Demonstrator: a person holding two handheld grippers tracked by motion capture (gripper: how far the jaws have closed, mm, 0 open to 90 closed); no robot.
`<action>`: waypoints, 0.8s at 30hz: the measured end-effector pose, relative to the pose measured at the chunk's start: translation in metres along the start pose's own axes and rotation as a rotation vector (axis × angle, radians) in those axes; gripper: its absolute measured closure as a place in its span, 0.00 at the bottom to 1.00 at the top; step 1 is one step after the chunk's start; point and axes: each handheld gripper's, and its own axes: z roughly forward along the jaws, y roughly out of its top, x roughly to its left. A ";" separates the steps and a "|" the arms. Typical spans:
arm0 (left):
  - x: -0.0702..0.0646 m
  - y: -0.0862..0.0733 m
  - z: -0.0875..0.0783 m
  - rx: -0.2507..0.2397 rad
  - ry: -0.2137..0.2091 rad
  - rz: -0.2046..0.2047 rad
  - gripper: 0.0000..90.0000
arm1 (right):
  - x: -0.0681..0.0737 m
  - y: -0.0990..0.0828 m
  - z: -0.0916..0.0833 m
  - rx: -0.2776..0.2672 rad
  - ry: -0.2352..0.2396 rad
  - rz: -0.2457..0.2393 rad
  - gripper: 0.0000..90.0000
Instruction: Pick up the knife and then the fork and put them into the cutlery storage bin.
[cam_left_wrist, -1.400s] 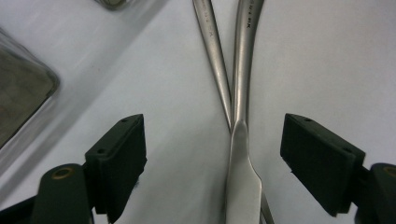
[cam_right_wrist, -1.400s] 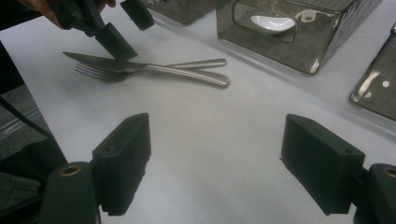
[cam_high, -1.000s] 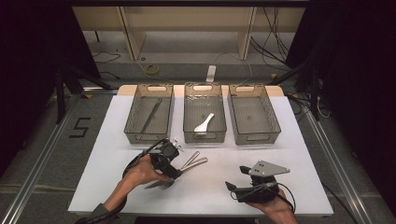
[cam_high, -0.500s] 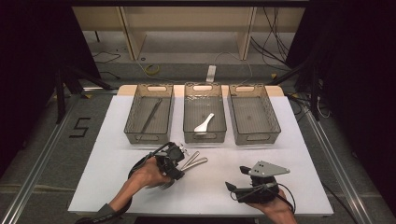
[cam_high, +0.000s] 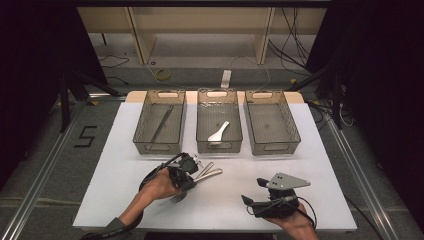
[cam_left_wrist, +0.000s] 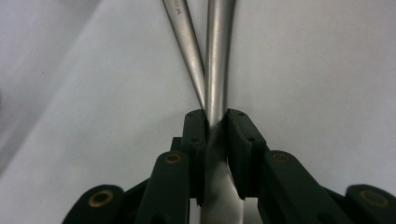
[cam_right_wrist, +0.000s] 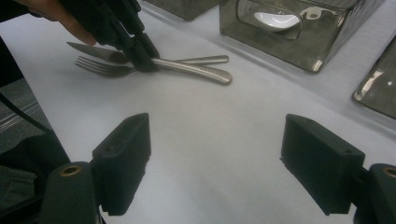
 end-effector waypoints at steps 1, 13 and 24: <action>0.000 0.000 0.000 0.000 0.000 -0.002 0.86 | 0.000 0.000 0.000 -0.001 0.000 0.002 0.28; -0.001 0.000 -0.004 -0.013 -0.002 0.019 0.88 | -0.001 0.000 -0.001 -0.003 -0.002 0.002 0.28; 0.000 -0.001 -0.011 -0.040 -0.025 0.021 0.88 | -0.001 0.000 -0.001 -0.004 -0.001 0.005 0.28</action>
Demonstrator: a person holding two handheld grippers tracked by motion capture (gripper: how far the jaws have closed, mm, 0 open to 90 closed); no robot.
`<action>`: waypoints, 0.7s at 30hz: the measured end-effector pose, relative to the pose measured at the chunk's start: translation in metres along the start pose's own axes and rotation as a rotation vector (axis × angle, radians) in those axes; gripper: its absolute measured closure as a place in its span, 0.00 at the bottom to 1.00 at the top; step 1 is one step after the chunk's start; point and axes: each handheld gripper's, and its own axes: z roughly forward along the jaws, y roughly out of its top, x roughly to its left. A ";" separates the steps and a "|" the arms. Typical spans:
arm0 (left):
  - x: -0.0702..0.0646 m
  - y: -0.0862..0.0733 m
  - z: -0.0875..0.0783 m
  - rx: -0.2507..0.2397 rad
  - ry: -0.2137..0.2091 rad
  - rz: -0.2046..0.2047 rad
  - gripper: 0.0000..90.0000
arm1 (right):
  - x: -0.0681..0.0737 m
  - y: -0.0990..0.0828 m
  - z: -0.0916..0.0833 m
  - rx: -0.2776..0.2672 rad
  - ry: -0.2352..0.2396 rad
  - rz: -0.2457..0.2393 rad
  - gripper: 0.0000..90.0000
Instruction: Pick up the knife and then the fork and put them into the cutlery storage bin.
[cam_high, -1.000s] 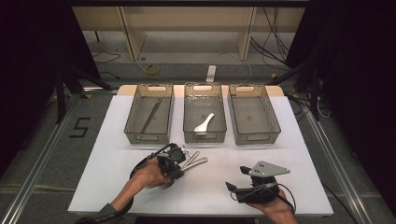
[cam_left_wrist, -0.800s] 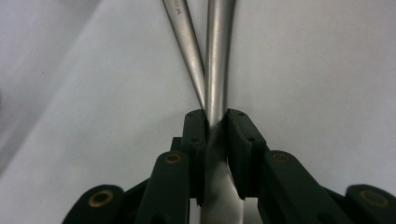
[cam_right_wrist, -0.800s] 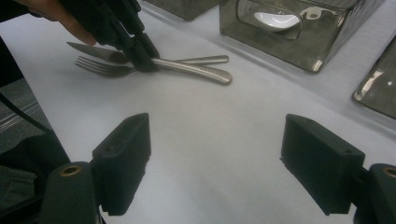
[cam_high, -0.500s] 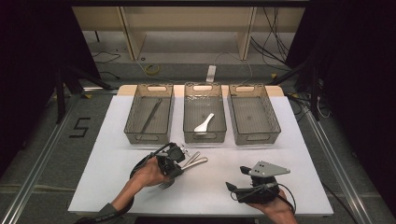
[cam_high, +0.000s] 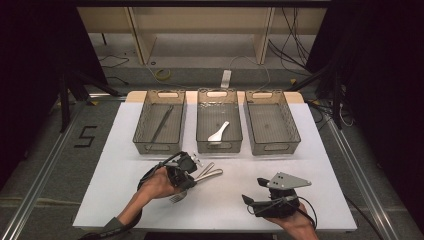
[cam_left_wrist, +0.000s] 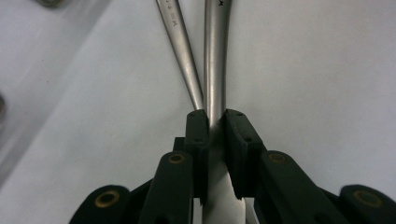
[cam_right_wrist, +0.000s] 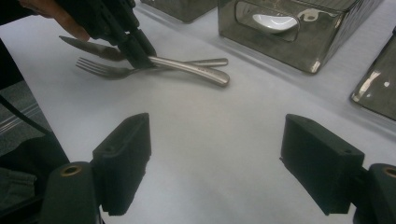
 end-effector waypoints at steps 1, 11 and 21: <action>0.000 0.000 -0.001 0.001 -0.003 0.000 0.88 | 0.000 0.000 0.000 -0.001 0.000 0.001 0.28; -0.004 0.002 -0.013 -0.032 -0.056 -0.010 0.88 | 0.005 0.005 0.004 -0.023 0.007 -0.021 0.28; -0.021 0.008 -0.016 -0.021 -0.125 0.026 0.88 | 0.030 0.014 0.024 0.011 0.013 -0.198 0.28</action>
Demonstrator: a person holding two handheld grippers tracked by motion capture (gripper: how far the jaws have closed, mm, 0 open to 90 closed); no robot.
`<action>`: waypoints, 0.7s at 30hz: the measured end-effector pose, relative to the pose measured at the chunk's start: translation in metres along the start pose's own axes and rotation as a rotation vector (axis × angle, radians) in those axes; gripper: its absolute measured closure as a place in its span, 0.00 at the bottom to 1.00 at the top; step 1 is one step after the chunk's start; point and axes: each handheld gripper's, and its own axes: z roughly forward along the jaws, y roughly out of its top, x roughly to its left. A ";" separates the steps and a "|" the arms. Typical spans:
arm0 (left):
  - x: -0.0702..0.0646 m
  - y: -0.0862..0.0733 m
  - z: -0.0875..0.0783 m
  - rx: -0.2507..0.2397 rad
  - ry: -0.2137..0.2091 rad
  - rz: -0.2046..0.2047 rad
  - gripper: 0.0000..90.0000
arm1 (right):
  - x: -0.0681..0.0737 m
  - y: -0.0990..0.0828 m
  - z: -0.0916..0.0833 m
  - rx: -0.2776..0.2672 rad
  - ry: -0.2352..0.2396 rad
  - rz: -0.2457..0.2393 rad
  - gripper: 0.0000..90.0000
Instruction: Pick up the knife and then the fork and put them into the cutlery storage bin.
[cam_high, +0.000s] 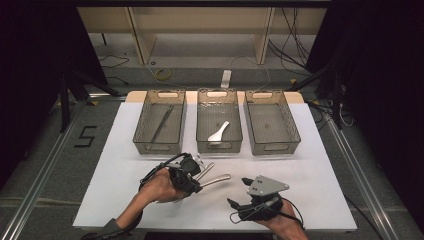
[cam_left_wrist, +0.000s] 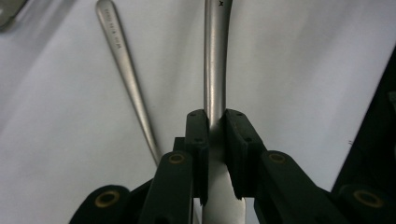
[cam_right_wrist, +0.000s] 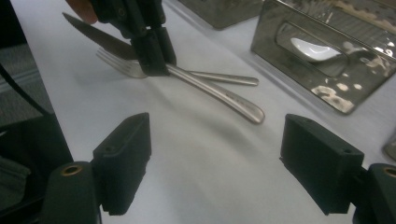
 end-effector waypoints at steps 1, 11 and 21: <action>-0.002 0.001 0.000 0.001 -0.012 0.003 0.88 | 0.002 0.002 0.003 0.005 0.001 -0.020 0.28; -0.018 0.006 0.004 0.023 -0.073 0.051 0.88 | 0.011 0.008 0.023 0.067 0.006 -0.143 0.31; -0.027 0.009 0.006 0.038 -0.137 0.068 0.88 | 0.016 0.007 0.038 0.132 0.031 -0.221 0.38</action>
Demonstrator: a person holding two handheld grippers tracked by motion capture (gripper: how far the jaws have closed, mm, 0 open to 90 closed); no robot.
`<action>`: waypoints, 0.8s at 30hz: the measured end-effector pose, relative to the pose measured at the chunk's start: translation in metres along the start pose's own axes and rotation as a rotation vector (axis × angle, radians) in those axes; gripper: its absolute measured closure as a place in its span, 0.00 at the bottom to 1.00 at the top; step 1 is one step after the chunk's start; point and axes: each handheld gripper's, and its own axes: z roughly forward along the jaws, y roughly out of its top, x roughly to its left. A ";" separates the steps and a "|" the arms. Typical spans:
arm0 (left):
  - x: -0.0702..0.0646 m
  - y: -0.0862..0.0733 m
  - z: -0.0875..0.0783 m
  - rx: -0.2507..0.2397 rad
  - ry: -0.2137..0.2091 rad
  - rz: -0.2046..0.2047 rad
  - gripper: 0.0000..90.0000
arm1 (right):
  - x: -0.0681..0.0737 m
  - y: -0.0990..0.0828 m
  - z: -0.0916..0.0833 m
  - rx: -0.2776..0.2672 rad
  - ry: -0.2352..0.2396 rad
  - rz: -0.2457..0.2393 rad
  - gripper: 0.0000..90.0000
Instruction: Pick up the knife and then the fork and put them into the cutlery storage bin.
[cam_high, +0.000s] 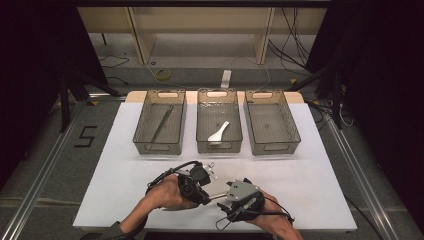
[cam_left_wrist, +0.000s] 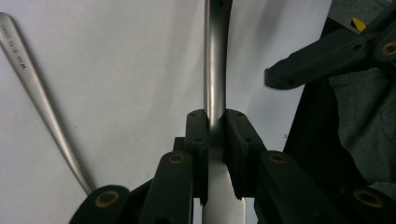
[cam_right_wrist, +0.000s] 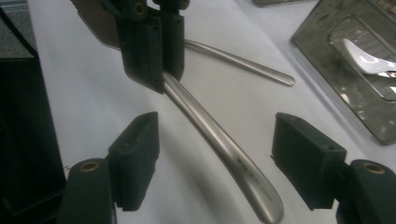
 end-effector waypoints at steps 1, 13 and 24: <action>-0.001 0.000 0.000 -0.002 -0.010 0.000 0.88 | 0.001 0.000 0.001 0.004 -0.003 -0.014 0.38; -0.008 0.003 0.000 0.013 -0.032 0.023 0.88 | 0.007 0.000 0.008 0.041 0.012 -0.086 0.50; -0.013 0.004 0.001 0.035 -0.047 0.048 0.88 | 0.011 -0.001 0.010 0.061 0.039 -0.143 0.65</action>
